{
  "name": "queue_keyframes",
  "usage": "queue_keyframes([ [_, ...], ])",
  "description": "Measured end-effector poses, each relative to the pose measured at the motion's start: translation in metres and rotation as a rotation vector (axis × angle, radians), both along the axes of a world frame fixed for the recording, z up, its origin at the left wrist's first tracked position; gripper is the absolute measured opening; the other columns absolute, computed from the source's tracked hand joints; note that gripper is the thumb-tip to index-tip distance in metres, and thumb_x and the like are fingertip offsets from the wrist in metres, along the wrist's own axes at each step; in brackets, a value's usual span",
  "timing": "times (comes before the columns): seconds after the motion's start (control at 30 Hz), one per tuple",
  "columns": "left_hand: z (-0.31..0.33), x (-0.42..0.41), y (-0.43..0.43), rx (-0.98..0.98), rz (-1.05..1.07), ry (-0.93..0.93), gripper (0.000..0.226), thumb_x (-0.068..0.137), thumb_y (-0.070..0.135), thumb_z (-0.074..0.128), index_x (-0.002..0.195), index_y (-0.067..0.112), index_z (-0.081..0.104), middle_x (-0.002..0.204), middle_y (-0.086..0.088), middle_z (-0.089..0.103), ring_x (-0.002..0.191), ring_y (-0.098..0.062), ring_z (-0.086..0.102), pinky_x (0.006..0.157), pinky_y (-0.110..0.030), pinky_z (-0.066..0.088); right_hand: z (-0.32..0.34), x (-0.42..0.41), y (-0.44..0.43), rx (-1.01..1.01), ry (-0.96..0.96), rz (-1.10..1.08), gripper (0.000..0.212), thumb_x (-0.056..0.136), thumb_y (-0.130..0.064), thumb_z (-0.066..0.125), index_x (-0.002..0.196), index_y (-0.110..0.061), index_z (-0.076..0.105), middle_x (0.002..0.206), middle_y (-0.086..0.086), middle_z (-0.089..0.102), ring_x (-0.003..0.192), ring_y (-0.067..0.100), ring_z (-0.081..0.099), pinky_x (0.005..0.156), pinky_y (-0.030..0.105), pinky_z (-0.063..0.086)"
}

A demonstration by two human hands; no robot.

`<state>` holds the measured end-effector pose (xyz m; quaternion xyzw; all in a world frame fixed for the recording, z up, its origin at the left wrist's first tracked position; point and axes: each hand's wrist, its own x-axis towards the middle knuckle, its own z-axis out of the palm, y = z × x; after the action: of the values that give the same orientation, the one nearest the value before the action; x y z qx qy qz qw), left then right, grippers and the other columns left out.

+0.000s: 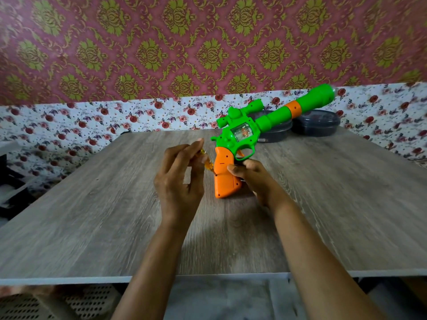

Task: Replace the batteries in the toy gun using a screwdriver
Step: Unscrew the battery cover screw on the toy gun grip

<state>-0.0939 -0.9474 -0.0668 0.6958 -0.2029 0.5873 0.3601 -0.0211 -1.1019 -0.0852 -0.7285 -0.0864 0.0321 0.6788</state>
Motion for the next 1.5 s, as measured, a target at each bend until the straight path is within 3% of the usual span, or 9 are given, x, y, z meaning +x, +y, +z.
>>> queue_keyframes([
  [0.13,-0.002,0.005,0.003,-0.114,-0.037,0.012,0.012,0.082,0.009,0.069,0.088,0.001,0.062,0.100,-0.008,0.044,0.084,0.002,0.053,0.071,-0.012,0.050,0.000,-0.001,0.000,-0.006,-0.012,-0.005,0.037,0.084,-0.025,0.063,0.116,-0.008,0.060,0.118,0.017,0.064,0.112,0.031,0.059,0.101,0.050,0.043],
  [0.33,0.011,0.006,-0.005,-0.239,-0.196,0.156,0.026,0.081,0.014,0.072,0.089,0.021,0.049,0.083,0.008,0.059,0.072,0.000,0.060,0.059,-0.018,0.049,0.005,-0.007,-0.001,0.027,-0.032,-0.029,0.058,0.065,-0.034,0.062,0.111,0.001,0.062,0.105,0.017,0.066,0.099,0.028,0.061,0.100,0.052,0.044],
  [0.7,0.007,0.011,-0.005,0.052,-0.091,0.048,0.026,0.088,0.005,0.050,0.109,-0.007,0.061,0.107,-0.002,0.062,0.087,-0.011,0.062,0.074,-0.010,0.047,0.005,-0.009,0.002,0.073,-0.012,-0.029,0.039,0.082,-0.018,0.065,0.116,0.000,0.059,0.103,0.013,0.063,0.097,0.024,0.058,0.095,0.052,0.047],
  [0.8,0.011,0.013,-0.001,0.066,-0.091,0.046,0.023,0.089,0.000,0.052,0.109,-0.006,0.062,0.101,-0.003,0.064,0.084,-0.010,0.063,0.074,-0.009,0.048,0.011,-0.011,0.003,0.055,-0.033,-0.018,0.052,0.070,-0.026,0.064,0.114,0.001,0.059,0.098,0.010,0.062,0.091,0.021,0.058,0.089,0.042,0.050],
  [0.9,0.013,0.019,0.000,0.083,-0.131,0.071,0.023,0.089,0.000,0.058,0.111,0.001,0.062,0.097,-0.010,0.066,0.085,-0.013,0.062,0.071,-0.026,0.055,0.015,-0.005,0.000,0.067,-0.028,0.018,0.038,0.081,-0.014,0.064,0.116,0.000,0.057,0.092,0.007,0.059,0.078,0.012,0.056,0.068,0.022,0.052],
  [1.03,0.022,0.036,-0.004,0.170,-0.150,0.061,0.025,0.089,0.006,0.060,0.113,0.002,0.066,0.099,-0.011,0.066,0.089,-0.001,0.058,0.074,-0.017,0.052,0.015,0.009,-0.007,0.043,-0.004,0.038,0.011,0.092,-0.009,0.052,0.097,-0.015,0.059,0.085,0.000,0.060,0.073,0.008,0.057,0.051,0.017,0.051],
  [1.17,0.019,0.043,-0.003,0.091,-0.213,0.068,0.020,0.086,0.006,0.065,0.105,0.007,0.064,0.100,0.000,0.061,0.090,0.011,0.057,0.075,-0.008,0.049,0.006,0.024,-0.014,0.069,-0.039,0.055,0.010,0.090,-0.007,0.054,0.093,-0.013,0.061,0.072,-0.008,0.064,0.062,-0.001,0.061,0.054,0.014,0.050],
  [1.33,0.019,0.041,0.009,-0.040,-0.241,0.155,0.025,0.082,0.011,0.070,0.099,0.016,0.051,0.089,0.006,0.064,0.080,-0.007,0.066,0.067,-0.015,0.053,0.005,0.032,-0.017,0.087,-0.077,0.112,0.022,0.089,-0.006,0.056,0.110,-0.007,0.057,0.078,-0.005,0.066,0.061,-0.005,0.063,0.057,0.014,0.052],
  [1.5,0.020,0.034,0.004,-0.013,-0.228,0.136,0.023,0.080,0.019,0.070,0.098,0.024,0.057,0.091,0.003,0.065,0.082,-0.002,0.065,0.067,-0.012,0.052,0.007,0.027,-0.015,0.063,-0.100,0.143,0.023,0.091,-0.005,0.052,0.113,-0.010,0.056,0.086,-0.005,0.064,0.067,-0.007,0.064,0.061,0.013,0.053],
])
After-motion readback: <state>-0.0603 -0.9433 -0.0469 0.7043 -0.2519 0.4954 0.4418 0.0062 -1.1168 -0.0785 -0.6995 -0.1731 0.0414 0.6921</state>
